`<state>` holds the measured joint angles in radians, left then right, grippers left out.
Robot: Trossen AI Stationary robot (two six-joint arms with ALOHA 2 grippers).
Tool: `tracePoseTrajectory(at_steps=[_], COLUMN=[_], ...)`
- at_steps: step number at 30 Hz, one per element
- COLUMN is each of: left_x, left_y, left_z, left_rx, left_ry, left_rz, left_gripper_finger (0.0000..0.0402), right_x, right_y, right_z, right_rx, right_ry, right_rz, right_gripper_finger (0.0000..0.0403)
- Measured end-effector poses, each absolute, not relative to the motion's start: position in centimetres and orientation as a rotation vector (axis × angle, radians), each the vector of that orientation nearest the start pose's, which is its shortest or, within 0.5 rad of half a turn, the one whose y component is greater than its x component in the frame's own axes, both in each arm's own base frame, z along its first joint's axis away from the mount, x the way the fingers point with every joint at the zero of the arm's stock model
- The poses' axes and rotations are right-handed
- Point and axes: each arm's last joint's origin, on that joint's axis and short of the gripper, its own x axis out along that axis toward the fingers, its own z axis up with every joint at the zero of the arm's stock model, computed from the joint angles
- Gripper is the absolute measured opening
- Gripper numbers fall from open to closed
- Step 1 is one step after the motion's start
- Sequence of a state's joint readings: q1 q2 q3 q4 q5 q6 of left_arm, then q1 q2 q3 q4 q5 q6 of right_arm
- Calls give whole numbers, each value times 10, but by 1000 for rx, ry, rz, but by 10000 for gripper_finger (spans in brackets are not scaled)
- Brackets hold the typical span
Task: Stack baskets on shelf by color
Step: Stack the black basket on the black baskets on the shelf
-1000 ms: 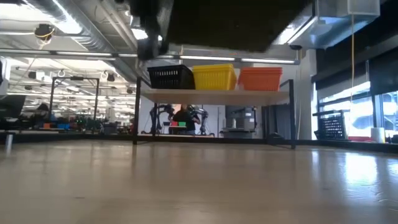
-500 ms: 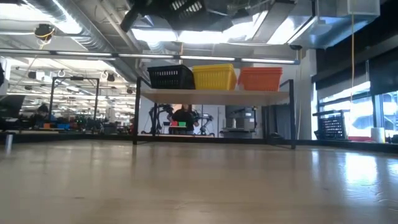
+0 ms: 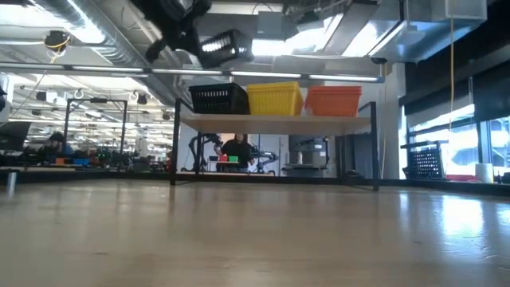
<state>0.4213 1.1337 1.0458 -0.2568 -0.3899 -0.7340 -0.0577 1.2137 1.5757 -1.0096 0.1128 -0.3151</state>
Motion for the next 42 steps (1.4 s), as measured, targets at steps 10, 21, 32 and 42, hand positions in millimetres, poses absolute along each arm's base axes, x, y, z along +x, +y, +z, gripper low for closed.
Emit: tracePoseTrajectory(at_steps=[10,21,32,42], left_x=[214,224,229,229], left_y=[136,142,145,145], left_z=[332,316,311,312], left_rx=[-758,-765,-766,-767], left_ry=[157,238,251,249], left_rz=[934,959,961,962], left_gripper_finger=[0,0,11,64], right_x=[213,212,211,211], right_y=[-26,-36,-39,-39], right_z=[438,438,438,438], right_rx=[-236,-221,-217,-217], right_ry=[640,645,647,647], right_rz=[-138,-182,-197,-197], right_gripper_finger=[69,69,69,69])
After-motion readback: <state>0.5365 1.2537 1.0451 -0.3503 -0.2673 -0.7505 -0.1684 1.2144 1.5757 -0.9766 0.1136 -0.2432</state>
